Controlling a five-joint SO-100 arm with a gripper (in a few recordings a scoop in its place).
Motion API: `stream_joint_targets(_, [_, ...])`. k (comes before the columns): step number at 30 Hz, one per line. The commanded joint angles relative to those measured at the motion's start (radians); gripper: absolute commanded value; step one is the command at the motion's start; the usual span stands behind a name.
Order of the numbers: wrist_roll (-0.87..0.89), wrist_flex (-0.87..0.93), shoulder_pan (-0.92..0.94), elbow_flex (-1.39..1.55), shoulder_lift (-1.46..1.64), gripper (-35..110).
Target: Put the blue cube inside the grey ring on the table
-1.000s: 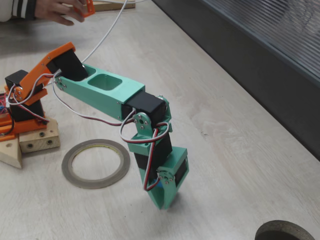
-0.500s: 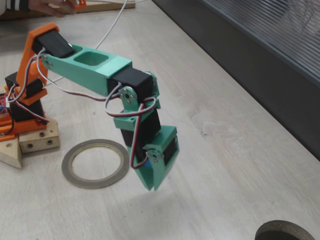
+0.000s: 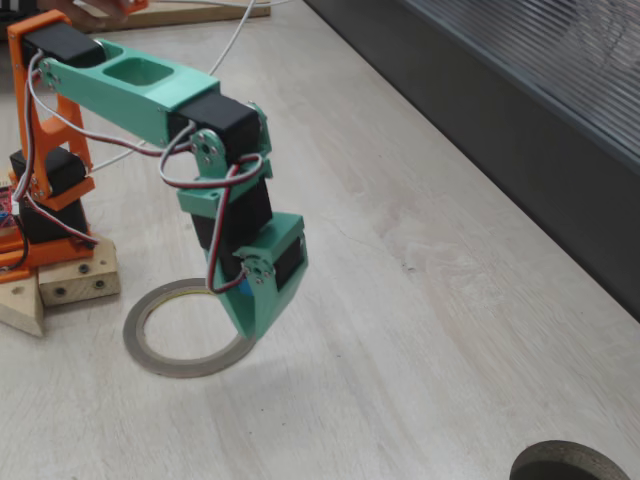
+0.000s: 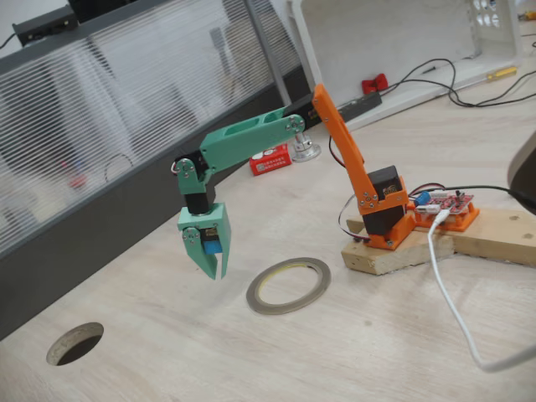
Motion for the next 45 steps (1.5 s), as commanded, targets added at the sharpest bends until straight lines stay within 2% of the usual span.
stream_joint_targets(1, [0.002,0.009,0.014,0.084,0.129,0])
stream_joint_targets(27, [0.002,0.012,0.015,0.624,0.508,0])
stream_joint_targets(45, [0.002,0.011,0.015,0.716,0.546,0])
